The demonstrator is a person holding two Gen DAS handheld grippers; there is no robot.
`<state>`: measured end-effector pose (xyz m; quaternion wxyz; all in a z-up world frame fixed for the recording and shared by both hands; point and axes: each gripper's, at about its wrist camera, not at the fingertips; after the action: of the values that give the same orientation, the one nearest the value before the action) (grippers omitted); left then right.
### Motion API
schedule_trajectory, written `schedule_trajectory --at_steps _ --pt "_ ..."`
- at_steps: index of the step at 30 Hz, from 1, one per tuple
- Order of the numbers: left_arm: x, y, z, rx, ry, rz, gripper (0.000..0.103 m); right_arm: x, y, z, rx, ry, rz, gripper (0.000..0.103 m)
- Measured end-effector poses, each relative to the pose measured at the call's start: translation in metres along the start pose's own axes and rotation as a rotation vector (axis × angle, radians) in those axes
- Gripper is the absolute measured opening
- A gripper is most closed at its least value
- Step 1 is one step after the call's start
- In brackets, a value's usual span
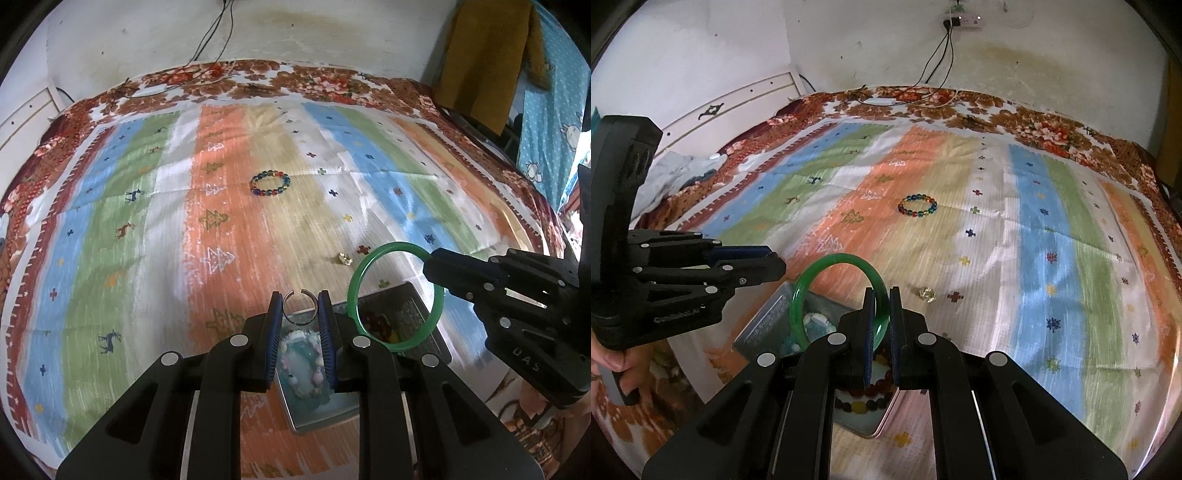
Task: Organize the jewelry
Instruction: 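Lift the ring and bangle and carry both over the silver tin, then open both tools to drop the ring and bangle into the tin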
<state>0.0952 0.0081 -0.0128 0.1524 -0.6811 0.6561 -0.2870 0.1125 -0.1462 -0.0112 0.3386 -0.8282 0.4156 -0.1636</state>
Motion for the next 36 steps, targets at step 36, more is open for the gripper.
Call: schedule_trajectory --at_steps 36 --pt "-0.024 -0.014 0.016 -0.056 -0.007 -0.112 0.044 0.040 -0.001 0.030 -0.128 -0.075 0.139 0.047"
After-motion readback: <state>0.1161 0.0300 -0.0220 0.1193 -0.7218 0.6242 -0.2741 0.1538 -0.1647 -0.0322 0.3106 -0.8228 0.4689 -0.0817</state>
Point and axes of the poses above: each gripper's, at about its wrist camera, not at the fingertips, and z roughly the way its jaws point, x to its right, y to its underside, and after that the axes turned 5 degrees about -z, right-handed
